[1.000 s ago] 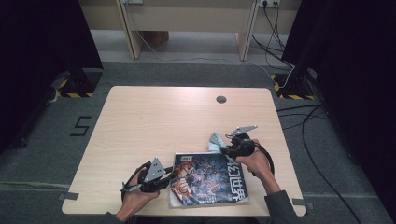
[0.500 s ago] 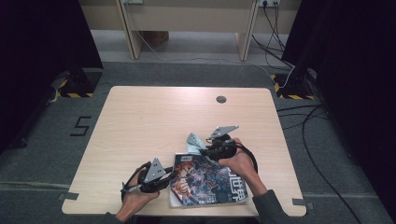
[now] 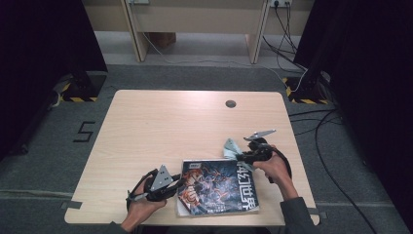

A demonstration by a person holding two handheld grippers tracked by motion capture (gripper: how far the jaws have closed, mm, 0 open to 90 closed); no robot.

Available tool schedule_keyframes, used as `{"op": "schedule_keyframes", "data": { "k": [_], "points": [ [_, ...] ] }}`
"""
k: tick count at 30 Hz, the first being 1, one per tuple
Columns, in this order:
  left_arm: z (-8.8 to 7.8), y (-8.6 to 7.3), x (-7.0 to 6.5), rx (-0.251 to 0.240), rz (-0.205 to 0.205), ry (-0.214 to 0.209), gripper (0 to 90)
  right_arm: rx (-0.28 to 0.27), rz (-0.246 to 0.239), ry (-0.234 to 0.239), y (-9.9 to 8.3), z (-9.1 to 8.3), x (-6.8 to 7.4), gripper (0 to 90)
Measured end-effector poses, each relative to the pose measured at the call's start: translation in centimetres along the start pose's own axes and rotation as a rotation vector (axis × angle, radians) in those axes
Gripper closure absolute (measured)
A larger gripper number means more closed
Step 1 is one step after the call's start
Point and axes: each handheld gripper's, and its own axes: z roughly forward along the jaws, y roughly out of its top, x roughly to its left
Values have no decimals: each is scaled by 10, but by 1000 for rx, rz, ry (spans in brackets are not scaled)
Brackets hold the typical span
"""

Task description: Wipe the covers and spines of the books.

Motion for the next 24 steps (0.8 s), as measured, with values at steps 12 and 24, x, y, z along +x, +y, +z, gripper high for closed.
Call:
{"op": "schedule_keyframes", "data": {
  "k": [12, 24],
  "points": [
    [-1, 0, 0, -5, 1, 2, 756, 25, 33, -59, -12, -5, -19, 802],
    [1, 0, 0, 3, 2, 9, 754, -54, -121, 61, 25, 7, 52, 805]
  ]
}}
